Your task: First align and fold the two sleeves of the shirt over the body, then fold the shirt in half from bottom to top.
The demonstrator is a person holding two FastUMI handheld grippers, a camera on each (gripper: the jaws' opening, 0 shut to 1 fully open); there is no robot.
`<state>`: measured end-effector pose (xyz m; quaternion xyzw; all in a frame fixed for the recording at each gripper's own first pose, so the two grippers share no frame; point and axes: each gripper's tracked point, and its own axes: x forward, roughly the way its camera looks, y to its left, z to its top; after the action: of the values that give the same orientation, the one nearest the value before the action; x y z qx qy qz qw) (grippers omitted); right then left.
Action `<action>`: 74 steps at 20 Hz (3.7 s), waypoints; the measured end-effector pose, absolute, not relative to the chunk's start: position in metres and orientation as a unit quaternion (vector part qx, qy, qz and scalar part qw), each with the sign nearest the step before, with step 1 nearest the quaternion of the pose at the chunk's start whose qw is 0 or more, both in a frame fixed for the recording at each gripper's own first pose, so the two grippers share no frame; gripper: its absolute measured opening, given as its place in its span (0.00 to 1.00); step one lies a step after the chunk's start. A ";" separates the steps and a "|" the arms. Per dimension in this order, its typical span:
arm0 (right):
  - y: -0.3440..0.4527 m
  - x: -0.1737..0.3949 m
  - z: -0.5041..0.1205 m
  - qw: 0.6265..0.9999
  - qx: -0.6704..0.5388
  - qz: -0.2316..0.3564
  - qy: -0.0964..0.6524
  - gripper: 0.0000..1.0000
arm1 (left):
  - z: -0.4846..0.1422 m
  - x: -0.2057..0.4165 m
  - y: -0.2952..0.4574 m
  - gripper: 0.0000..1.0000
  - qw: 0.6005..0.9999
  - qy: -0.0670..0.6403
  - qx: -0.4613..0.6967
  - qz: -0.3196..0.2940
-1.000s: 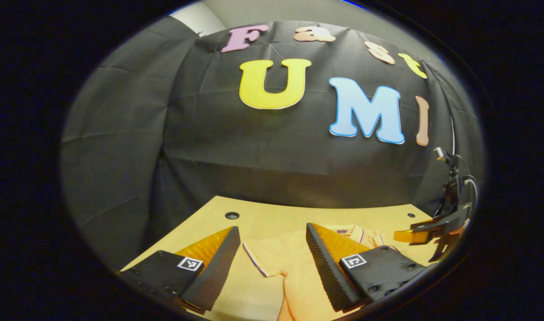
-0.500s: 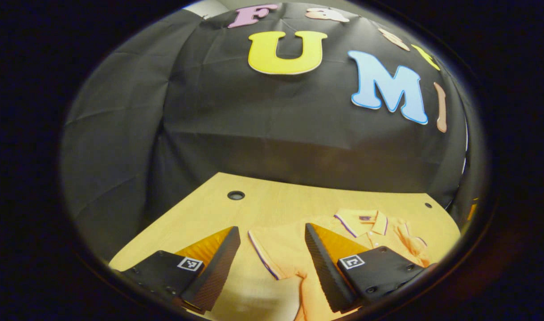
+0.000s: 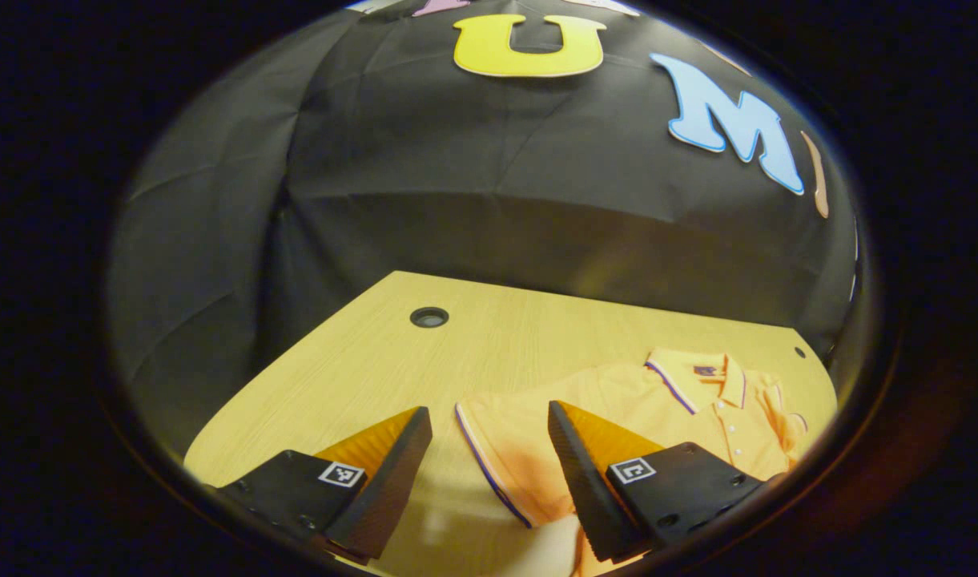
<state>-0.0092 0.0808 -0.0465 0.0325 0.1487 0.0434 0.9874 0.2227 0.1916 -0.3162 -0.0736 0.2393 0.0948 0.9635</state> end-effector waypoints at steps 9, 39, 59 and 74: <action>0.087 -0.025 -0.051 0.984 0.066 0.035 0.163 0.95 | -0.357 0.244 0.187 0.94 0.951 0.291 -0.061 0.079; 0.040 -0.054 -0.089 0.975 0.104 -0.034 0.195 0.95 | -0.320 0.257 0.121 0.07 0.956 0.291 0.024 0.020; 0.044 -0.075 -0.095 0.975 0.108 -0.032 0.194 0.95 | -0.333 0.256 0.027 0.19 0.944 0.308 0.092 -0.077; 0.019 -0.124 -0.123 0.977 0.090 0.046 0.186 0.95 | -0.281 0.121 0.003 0.90 0.951 0.300 0.015 -0.078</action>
<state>-0.1235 0.0192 -0.1229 0.0902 0.1856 0.0464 0.9774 0.1207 0.0030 -0.2811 0.0146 0.2998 -0.0781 0.9507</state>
